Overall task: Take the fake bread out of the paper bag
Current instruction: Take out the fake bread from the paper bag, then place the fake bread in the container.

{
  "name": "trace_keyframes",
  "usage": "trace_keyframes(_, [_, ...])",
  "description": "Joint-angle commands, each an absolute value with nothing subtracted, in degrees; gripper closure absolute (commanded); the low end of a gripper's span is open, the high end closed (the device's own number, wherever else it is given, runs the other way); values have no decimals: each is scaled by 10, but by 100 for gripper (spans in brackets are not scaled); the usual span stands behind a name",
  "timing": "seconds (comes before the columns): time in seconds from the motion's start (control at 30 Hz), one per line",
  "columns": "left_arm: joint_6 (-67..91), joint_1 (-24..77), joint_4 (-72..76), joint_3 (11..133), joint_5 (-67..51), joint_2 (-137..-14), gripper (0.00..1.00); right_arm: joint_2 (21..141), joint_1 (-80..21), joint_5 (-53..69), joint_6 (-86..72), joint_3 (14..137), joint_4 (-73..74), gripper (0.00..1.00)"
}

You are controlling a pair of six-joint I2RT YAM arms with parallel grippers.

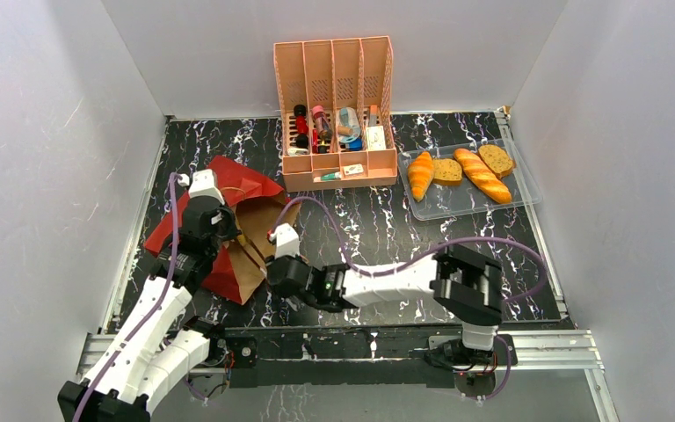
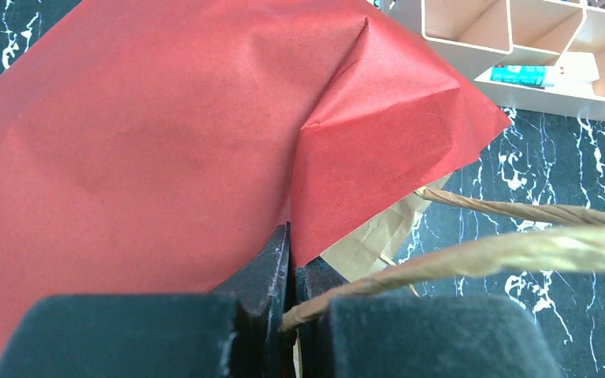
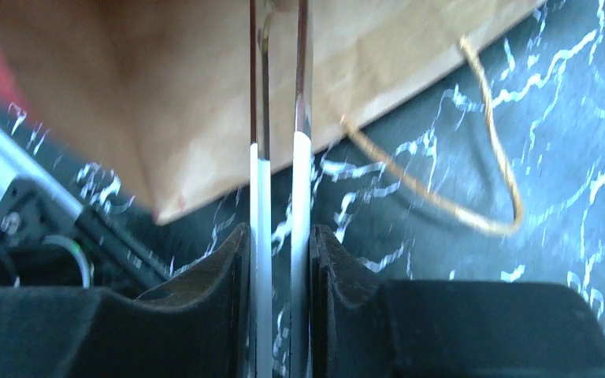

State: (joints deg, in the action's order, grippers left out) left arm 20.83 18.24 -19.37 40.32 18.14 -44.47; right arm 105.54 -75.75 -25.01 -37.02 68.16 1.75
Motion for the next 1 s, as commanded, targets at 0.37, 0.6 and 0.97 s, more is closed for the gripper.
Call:
trace_keyframes(0.37, [163,184,-179,447,253,-438,100,744,-859,-378,-559,486,160,100])
trace_keyframes(0.6, [139,184,-194,470,250,-434,100,597,-894,-476,-647,462,275,100])
trace_keyframes(0.97, [97,184,-222,499,132,-373,100,579,-814,-560,-613,525,316,100])
